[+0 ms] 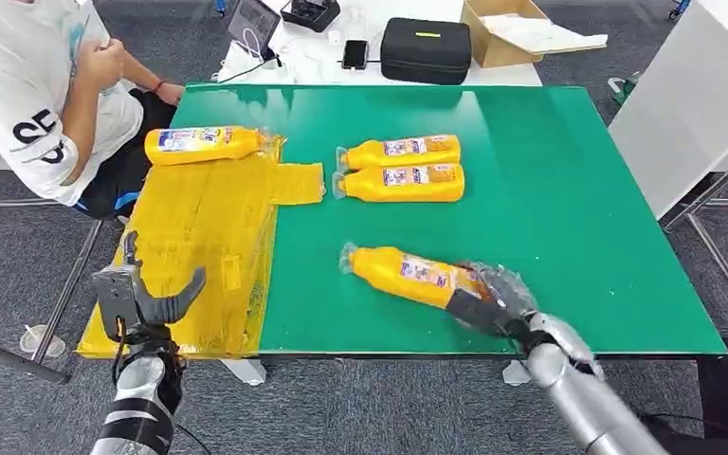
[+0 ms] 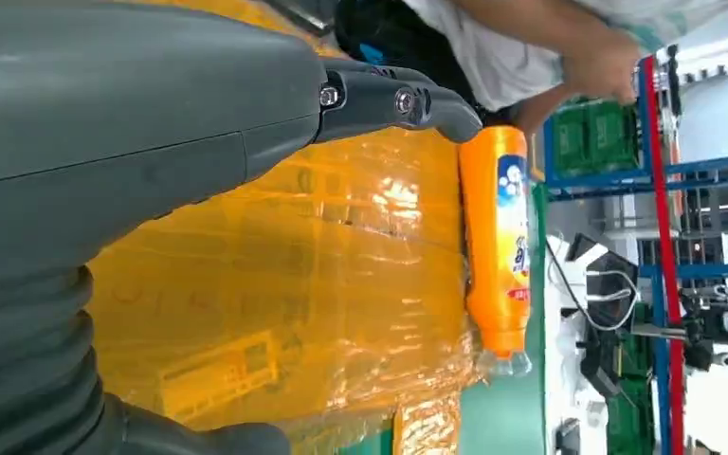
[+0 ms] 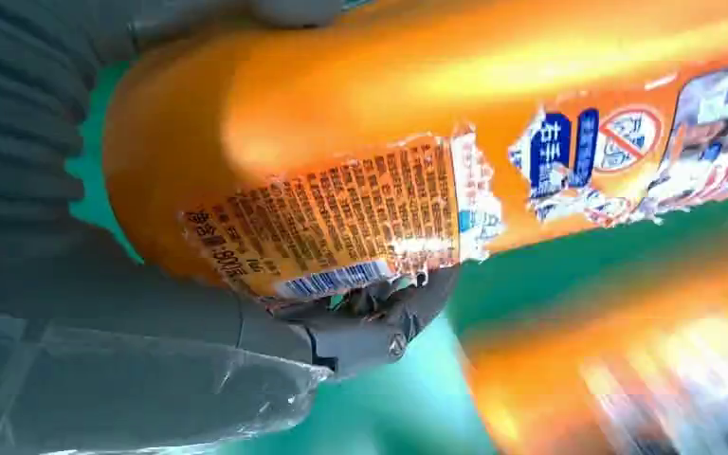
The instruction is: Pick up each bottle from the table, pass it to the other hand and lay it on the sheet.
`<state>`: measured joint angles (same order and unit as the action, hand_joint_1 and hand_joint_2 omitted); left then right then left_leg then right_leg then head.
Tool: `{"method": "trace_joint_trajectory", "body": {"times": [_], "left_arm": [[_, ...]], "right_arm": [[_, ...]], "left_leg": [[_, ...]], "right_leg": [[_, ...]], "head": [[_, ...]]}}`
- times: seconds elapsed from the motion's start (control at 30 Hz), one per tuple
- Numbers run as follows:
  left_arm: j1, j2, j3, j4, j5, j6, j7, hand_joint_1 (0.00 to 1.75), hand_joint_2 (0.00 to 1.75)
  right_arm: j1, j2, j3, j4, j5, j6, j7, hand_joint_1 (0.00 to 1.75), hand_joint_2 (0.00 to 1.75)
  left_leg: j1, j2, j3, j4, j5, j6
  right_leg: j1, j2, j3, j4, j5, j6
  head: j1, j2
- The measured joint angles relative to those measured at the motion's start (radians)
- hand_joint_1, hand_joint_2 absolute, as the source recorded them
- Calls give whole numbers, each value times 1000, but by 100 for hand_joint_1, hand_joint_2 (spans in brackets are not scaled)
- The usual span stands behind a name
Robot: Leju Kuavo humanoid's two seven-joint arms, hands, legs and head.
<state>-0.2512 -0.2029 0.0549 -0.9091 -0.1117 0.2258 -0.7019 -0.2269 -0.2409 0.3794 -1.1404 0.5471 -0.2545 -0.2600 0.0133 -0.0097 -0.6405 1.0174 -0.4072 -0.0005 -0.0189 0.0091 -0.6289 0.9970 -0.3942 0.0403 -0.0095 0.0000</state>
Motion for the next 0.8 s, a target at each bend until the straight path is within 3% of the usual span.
{"method": "trace_joint_trajectory", "body": {"times": [0.07, 0.27, 0.4, 0.5, 0.7, 0.8], "left_arm": [[9, -9, 2, -9, 7, -20, 0, 0, 175], [18, -24, 5, -20, 16, -40, 0, 0, 175], [35, -41, 1, -55, 107, -173, 49, 0, 175], [51, -54, -31, -105, 212, -303, 114, 0, 175], [76, -48, -115, -194, 455, -614, 200, 0, 175], [79, -41, -157, -210, 538, -721, 233, 0, 175]], "right_arm": [[28, 72, -42, -65, 37, -115, -31, 175, 175], [69, 161, -109, -163, 53, -148, -44, 175, 175], [109, 238, -174, -234, 33, -352, -196, 175, 175], [131, 287, -210, -281, -7, -429, -267, 175, 175], [165, 345, -244, -272, -123, -308, -413, 175, 175], [168, 375, -227, -203, -150, -266, -432, 175, 175]], "left_leg": [[0, 1, 0, 0, 0, 0], [1, -1, -2, 0, 0, 0], [-1, -1, -2, 0, 0, 0], [-1, -1, -2, 0, 0, 0], [0, -1, -2, 0, 0, 0], [0, -1, -2, 0, 0, 0]], "right_leg": [[0, 0, -2, 0, 0, 0], [1, -1, -1, 0, -1, 0], [-1, -1, -2, 0, -1, 0], [-1, -1, -2, 0, -1, 0], [-1, -1, -2, 0, -1, 0], [0, -1, -2, 0, -1, 0]], "head": [[-2, 0], [0, 0], [-1, 0], [0, 0], [0, 0], [0, 0]]}}
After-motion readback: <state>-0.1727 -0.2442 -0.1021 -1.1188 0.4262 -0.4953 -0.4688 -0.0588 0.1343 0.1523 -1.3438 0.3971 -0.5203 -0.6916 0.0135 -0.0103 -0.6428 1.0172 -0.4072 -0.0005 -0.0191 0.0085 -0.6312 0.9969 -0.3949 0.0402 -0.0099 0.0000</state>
